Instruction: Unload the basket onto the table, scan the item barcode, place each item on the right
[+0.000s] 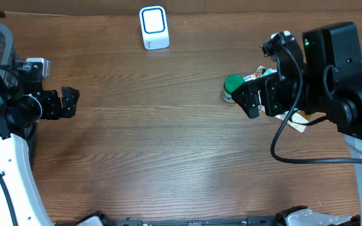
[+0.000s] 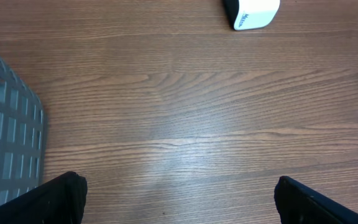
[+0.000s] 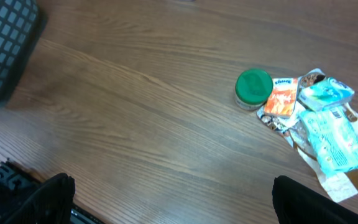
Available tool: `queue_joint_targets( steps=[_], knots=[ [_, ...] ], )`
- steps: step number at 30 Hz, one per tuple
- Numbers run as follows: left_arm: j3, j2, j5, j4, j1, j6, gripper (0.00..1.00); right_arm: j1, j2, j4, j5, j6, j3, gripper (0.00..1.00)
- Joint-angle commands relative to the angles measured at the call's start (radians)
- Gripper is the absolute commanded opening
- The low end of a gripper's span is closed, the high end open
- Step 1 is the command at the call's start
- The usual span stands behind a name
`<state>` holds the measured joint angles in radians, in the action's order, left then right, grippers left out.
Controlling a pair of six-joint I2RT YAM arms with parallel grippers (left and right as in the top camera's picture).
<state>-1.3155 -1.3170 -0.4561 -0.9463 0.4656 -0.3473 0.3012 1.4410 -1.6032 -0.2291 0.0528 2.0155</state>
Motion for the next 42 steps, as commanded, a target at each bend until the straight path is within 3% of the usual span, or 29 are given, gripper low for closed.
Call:
queue_joint_targets(
  steps=[1,9,15,32,37,42],
  knots=[
    [-0.002,-0.003,-0.005,0.002,0.005,-0.008,0.99,-0.002,-0.004,0.014,0.021,-0.001,0.002,1.00],
    [-0.002,-0.003,-0.005,0.002,0.005,-0.008,1.00,-0.008,-0.016,0.086,0.155,-0.001,-0.018,1.00],
    [-0.002,-0.003,-0.005,0.001,0.005,-0.008,0.99,-0.065,-0.143,0.329,0.175,-0.001,-0.170,1.00],
    [-0.002,-0.003,-0.005,0.002,0.005,-0.008,1.00,-0.202,-0.932,1.313,0.176,0.000,-1.324,1.00],
    [-0.002,-0.003,-0.005,0.001,0.005,-0.008,1.00,-0.219,-1.144,1.501,0.155,-0.001,-1.582,1.00],
    [-0.002,-0.003,-0.005,0.001,0.005,-0.008,1.00,-0.225,-1.278,1.550,0.126,-0.002,-1.747,1.00]
  ],
)
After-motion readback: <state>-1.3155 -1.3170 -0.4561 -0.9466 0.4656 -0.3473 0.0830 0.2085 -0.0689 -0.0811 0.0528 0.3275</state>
